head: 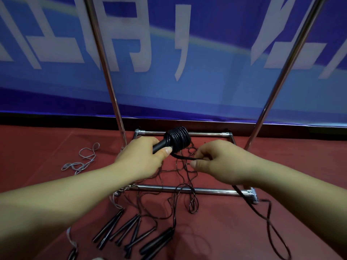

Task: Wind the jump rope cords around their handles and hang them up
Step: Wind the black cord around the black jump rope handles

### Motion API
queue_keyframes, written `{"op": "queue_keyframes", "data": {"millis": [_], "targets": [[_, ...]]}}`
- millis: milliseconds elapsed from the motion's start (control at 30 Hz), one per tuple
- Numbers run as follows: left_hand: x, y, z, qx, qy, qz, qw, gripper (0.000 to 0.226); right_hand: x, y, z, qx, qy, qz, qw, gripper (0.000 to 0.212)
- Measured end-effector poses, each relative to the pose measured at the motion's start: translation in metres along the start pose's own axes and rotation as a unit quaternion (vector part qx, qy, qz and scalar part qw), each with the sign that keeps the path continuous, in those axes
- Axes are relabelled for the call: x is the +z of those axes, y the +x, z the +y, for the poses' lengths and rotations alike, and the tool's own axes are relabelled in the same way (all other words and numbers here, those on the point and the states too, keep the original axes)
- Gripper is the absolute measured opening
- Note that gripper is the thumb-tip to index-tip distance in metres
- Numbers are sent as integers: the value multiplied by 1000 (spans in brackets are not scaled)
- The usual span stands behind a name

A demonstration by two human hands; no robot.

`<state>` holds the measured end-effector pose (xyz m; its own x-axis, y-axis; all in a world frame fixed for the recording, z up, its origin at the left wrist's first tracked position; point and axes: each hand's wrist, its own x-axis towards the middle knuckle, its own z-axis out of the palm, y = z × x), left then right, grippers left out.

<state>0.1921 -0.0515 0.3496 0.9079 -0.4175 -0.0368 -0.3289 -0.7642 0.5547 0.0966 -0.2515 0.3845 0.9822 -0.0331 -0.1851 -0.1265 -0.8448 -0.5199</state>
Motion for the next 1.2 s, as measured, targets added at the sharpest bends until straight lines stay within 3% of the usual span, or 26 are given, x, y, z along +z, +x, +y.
{"op": "queue_keyframes", "data": {"millis": [233, 367, 533, 800, 1200], "targets": [[1, -4, 3, 28, 55, -52, 997, 29, 2, 0, 1, -60, 19, 43, 997, 17], [3, -6, 4, 45, 67, -101, 992, 26, 5, 2, 6, -71, -25, 45, 996, 18], [5, -9, 4, 73, 85, -192, 975, 30, 8, 6, 12, -98, -79, 32, 992, 22], [3, -15, 7, 132, 61, -302, 942, 15, 7, 9, 18, -121, -78, 48, 988, 26], [-2, -21, 10, 133, 42, -359, 923, 15, 7, 8, 17, -149, -48, 50, 986, 23]]}}
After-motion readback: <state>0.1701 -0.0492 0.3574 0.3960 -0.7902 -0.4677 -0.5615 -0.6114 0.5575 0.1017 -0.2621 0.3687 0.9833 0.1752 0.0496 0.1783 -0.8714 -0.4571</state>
